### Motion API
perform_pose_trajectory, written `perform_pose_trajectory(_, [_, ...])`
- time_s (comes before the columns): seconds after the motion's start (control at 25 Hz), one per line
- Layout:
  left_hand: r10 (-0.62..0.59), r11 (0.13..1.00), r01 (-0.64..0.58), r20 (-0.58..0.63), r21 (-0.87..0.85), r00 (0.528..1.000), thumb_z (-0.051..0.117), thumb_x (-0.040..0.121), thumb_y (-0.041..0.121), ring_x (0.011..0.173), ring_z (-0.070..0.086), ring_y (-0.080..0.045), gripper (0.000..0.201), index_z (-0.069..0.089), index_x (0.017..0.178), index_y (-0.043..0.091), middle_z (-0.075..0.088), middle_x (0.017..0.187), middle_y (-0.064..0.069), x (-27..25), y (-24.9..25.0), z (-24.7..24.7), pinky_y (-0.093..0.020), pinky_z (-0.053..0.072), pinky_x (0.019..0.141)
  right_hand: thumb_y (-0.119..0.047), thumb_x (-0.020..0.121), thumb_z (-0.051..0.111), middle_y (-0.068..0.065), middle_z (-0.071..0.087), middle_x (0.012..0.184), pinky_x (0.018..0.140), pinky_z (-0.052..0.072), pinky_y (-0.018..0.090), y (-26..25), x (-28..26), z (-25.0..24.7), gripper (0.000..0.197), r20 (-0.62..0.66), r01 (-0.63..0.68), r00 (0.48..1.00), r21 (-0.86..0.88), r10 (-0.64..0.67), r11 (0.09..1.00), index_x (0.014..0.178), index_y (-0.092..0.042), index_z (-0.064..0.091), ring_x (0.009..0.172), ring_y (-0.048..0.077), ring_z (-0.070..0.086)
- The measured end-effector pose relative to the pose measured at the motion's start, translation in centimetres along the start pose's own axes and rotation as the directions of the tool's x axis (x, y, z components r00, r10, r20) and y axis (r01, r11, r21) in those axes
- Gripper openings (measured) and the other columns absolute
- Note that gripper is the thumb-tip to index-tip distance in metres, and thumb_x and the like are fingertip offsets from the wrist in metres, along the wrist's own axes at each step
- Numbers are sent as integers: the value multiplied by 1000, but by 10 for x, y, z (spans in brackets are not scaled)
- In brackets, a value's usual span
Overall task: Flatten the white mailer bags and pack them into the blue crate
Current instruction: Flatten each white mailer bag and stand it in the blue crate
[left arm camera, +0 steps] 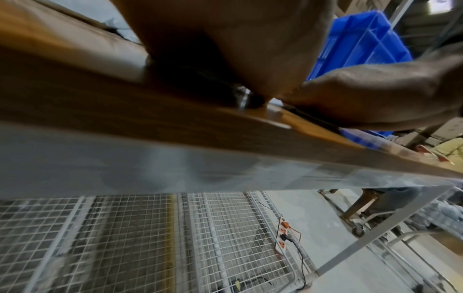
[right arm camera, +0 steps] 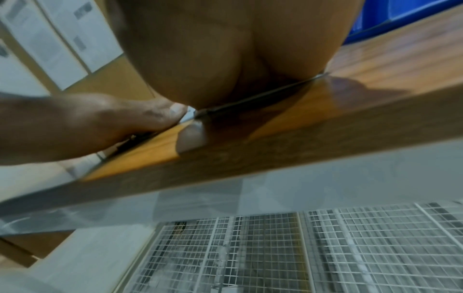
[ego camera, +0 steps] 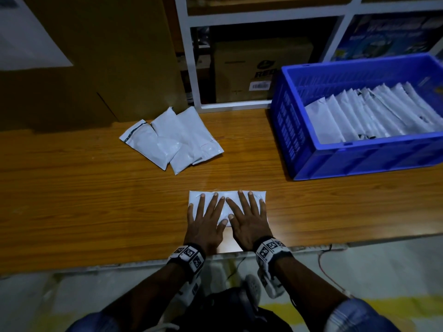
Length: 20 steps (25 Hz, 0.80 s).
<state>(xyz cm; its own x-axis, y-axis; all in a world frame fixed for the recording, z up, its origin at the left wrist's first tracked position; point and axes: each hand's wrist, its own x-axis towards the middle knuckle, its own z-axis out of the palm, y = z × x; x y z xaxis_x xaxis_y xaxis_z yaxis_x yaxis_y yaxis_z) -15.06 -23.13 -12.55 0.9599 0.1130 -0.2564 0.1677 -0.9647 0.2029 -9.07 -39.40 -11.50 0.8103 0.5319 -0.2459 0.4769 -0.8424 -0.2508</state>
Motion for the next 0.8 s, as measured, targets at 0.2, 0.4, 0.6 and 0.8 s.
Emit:
perform_pose_trajectory(0.2, [101,994,-102,29,45,994,25,97,67,149,-27,-16,78,-14,157,36,-25,162,16,-2,-8,-7,-52,-14,118,-47,102,8,-4,-24,161,115,-23,46,2,-1,-4,55,24,14,1000,6,-14,1000,155,-39,-2,146,19,-29])
perform_pose_trajectory(0.4, [199,968,-208,80,143,977,28,98,66,155,4,-23,73,4,159,35,2,167,9,8,-23,-23,-56,-1,121,-49,102,6,-7,-30,158,114,-25,45,1,-3,-8,54,45,10,999,43,-12,999,152,-44,-13,146,19,-30])
perform_pose_trajectory(0.6, [185,965,-220,221,146,958,23,101,63,154,4,-20,69,-2,159,35,1,167,10,18,-17,-53,-51,7,123,-82,87,4,-19,-25,156,115,-24,47,3,-4,-25,73,153,9,988,182,-37,983,151,-50,-10,143,16,-34])
perform_pose_trajectory(0.8, [190,967,-235,340,97,921,38,99,61,149,24,-26,70,14,158,32,20,165,4,40,-18,-77,-48,24,119,-76,91,13,-10,-7,164,118,-12,52,-1,4,-48,70,248,38,966,133,-71,990,152,-48,-6,151,23,-13])
